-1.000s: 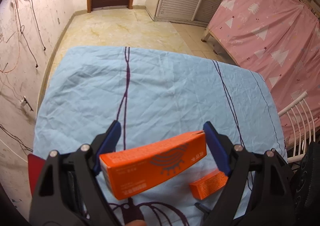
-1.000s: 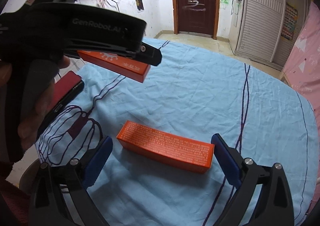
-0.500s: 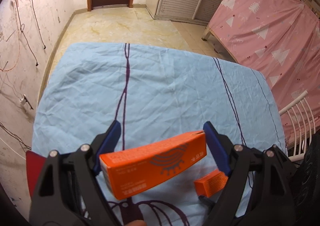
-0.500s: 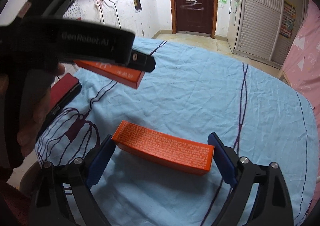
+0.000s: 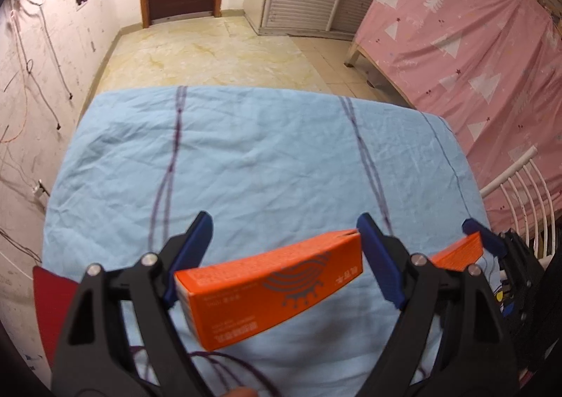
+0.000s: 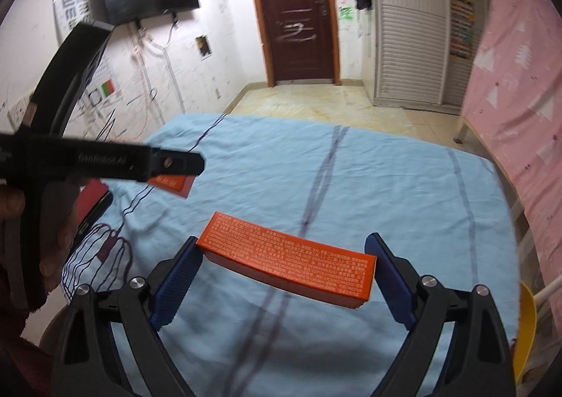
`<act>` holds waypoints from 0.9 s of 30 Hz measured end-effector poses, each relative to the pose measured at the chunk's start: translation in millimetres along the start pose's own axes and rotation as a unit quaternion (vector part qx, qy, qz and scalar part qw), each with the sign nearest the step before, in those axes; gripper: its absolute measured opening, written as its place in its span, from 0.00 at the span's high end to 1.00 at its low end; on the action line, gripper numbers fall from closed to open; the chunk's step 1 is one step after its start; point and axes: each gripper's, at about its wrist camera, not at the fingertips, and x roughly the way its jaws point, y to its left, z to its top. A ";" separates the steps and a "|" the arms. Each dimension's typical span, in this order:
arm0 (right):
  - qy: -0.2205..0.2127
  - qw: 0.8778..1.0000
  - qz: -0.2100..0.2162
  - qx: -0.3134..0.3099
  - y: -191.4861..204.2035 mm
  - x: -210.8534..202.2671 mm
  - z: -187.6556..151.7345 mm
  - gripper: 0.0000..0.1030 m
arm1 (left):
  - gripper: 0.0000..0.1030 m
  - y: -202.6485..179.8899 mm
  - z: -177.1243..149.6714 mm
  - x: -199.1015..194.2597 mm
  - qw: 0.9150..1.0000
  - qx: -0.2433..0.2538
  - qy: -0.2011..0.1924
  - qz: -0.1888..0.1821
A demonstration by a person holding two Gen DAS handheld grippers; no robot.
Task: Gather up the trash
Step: 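Carry both orange boxes over the yellow bin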
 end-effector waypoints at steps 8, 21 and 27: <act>-0.043 0.997 -0.035 0.056 -66.5 -45.8 -9.5 0.17 | 0.22 -53.5 2.2 8.0 0.999 0.034 0.005 -0.013; -0.091 0.981 -0.089 0.146 -170.6 -106.8 -49.1 0.16 | 0.22 -144.3 2.3 27.4 0.995 0.094 0.017 -0.030; -0.100 0.974 -0.102 0.177 -200.0 -113.6 -65.3 0.16 | 0.22 -183.2 -3.6 36.9 0.992 0.119 0.026 -0.041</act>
